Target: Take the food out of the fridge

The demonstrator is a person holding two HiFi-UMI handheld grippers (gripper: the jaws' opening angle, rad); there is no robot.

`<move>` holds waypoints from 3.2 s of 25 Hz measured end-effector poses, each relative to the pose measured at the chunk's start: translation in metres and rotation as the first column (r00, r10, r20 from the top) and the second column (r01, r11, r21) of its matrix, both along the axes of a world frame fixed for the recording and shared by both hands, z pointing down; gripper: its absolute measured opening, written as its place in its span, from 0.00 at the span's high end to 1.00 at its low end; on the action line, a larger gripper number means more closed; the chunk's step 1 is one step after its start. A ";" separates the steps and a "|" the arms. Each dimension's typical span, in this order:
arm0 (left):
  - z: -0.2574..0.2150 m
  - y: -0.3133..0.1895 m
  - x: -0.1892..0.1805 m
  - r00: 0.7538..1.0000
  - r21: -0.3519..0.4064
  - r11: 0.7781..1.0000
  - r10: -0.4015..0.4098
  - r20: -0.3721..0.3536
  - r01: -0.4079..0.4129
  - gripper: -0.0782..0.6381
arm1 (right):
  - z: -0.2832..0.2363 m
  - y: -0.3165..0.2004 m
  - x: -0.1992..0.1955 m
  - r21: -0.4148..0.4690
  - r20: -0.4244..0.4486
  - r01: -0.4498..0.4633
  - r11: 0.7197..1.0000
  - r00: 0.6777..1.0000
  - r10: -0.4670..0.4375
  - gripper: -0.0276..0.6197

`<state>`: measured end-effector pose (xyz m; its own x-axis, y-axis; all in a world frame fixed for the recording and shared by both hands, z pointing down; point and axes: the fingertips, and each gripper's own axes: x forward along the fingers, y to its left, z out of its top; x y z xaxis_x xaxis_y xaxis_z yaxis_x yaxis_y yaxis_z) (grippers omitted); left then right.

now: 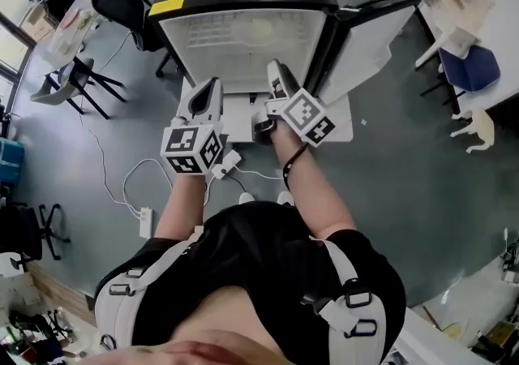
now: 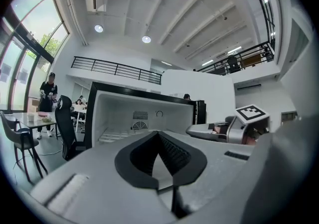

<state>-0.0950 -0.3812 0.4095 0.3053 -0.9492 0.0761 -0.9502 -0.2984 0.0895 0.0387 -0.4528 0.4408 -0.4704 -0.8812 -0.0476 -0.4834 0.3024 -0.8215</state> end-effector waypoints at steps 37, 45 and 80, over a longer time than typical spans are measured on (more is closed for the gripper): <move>0.011 0.021 -0.034 0.982 -0.034 0.982 -0.182 0.043 0.183 0.89 | 0.069 -0.092 -0.032 -0.343 0.451 0.186 0.921 0.893 -0.012 0.93; 0.013 0.016 -0.030 0.985 -0.035 0.985 -0.170 0.029 0.171 0.90 | 0.052 -0.052 -0.030 -0.303 0.432 0.281 0.910 0.892 -0.132 0.93; 0.046 0.001 0.007 0.999 -0.084 0.995 -0.045 0.021 0.047 0.89 | 0.069 0.064 0.077 -0.393 0.379 0.217 0.894 0.924 -0.058 0.93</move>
<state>-0.0876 -0.3800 0.4555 0.2590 -0.9521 0.1626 -0.9646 -0.2463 0.0940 0.1160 -0.3893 0.5102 -0.6106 -0.7815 0.1281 -0.1215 -0.0674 -0.9903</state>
